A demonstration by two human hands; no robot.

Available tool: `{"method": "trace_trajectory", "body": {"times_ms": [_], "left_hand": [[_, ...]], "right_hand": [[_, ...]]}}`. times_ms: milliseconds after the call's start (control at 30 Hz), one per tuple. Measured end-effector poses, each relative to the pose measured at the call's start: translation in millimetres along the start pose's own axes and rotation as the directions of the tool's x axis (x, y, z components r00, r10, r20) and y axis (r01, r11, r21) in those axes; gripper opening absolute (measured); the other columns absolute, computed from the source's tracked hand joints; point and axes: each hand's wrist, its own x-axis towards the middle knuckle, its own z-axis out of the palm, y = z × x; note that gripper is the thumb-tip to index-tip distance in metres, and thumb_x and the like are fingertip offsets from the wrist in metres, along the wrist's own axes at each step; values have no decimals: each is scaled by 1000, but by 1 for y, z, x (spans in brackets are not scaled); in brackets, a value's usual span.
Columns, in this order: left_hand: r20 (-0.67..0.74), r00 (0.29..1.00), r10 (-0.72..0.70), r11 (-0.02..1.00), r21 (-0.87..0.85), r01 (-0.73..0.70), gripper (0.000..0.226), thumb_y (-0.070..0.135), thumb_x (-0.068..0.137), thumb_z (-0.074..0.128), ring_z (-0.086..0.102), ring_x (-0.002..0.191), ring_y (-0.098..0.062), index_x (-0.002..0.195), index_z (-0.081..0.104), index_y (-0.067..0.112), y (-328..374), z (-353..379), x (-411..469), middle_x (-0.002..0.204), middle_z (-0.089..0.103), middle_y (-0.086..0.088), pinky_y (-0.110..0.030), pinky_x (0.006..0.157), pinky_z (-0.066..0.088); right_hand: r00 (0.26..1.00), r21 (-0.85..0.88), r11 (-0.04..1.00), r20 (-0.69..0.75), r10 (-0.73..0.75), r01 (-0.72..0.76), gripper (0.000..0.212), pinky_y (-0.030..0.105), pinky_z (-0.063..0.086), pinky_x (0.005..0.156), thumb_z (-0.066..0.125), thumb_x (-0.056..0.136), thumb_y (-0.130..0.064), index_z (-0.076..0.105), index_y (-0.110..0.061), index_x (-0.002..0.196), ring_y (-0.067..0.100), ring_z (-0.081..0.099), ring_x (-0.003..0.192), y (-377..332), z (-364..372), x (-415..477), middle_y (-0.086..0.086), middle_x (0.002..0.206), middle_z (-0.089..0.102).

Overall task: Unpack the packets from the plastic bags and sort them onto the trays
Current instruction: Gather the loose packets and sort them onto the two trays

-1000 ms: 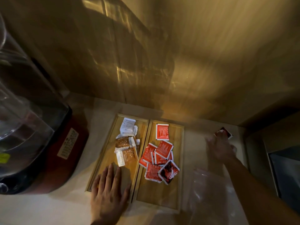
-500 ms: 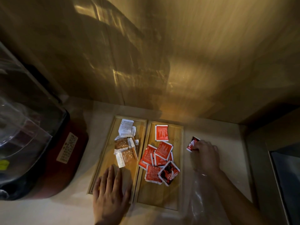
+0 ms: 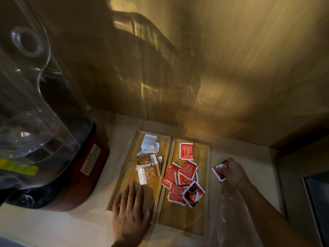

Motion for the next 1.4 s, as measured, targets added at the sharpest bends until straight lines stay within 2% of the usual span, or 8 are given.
{"method": "trace_trajectory", "body": {"times_ms": [167, 267, 500, 833, 967, 1033, 1200, 1400], "left_hand": [[22, 1000, -1, 1000, 28, 1, 71, 63, 88, 9, 39, 128, -21, 130, 46, 20, -2, 1, 2, 135, 57, -9, -28, 115, -3], [50, 999, -14, 998, 69, 10, 75, 63, 88, 7, 53, 125, -26, 129, 51, 18, -3, 2, 3, 136, 56, -7, -31, 111, 0], [76, 997, -18, 991, 133, 7, 74, 65, 87, 12, 56, 122, -25, 128, 53, 19, -2, 4, 5, 136, 55, -6, -30, 112, -5], [50, 998, -43, 996, 76, 39, 76, 67, 86, 10, 36, 128, -17, 131, 47, 19, 2, -1, 1, 140, 48, -5, -32, 112, -6], [-37, 999, 6, 994, 108, -2, 101, 74, 54, -34, -10, 141, -13, 139, -8, 28, 2, -2, -1, 150, -13, 3, -32, 115, -15], [-19, 1000, -13, 996, 93, 14, 109, 74, 45, -39, -13, 145, -15, 140, -14, 28, 3, -8, -3, 147, -22, 5, -35, 115, -11], [-33, 999, -42, 999, 30, 43, 68, 56, 92, 24, 7, 147, -18, 148, 8, 22, 18, -28, -7, 160, 7, -1, -36, 121, 5], [-85, 993, 82, 995, -49, -86, 57, 49, 93, 32, 29, 140, -19, 143, 30, 21, 56, -38, -13, 152, 34, -1, -36, 117, 19]], "right_hand": [[991, 329, 936, -91, -103, 127, 9, 28, 41, 57, 59, 85, -8, 60, -6, 77, 16, 60, 67, -36, -8, -34, 6, 72, 62], [982, 550, 830, 87, -170, 95, 20, 27, 49, 56, 66, 76, 4, 59, -12, 67, 9, 65, 52, -57, -4, -63, 2, 59, 67], [903, 228, 967, 385, -193, 110, 21, 38, 55, 84, 73, 75, -20, 54, -28, 79, 16, 67, 90, -58, 47, -95, 2, 99, 69], [952, -138, 948, 152, -267, 288, 37, 29, 48, 83, 67, 75, -41, 54, -22, 103, 14, 59, 101, -55, 70, -105, -3, 115, 61], [948, -183, 931, 109, -299, 315, 39, 29, 47, 87, 62, 80, -43, 51, -18, 108, 15, 55, 108, -52, 72, -106, -1, 119, 55], [949, -169, 934, 79, -305, 314, 36, 31, 48, 88, 56, 85, -42, 51, -17, 110, 16, 54, 107, -51, 71, -108, 1, 119, 54], [947, -196, 930, -14, -320, 311, 33, 32, 45, 89, 48, 91, -36, 53, -16, 116, 20, 55, 107, -44, 55, -113, 4, 119, 58], [939, -275, 923, -138, -315, 269, 37, 35, 36, 95, 49, 89, -36, 52, -16, 121, 26, 52, 116, -24, 25, -126, 6, 122, 59]]}}
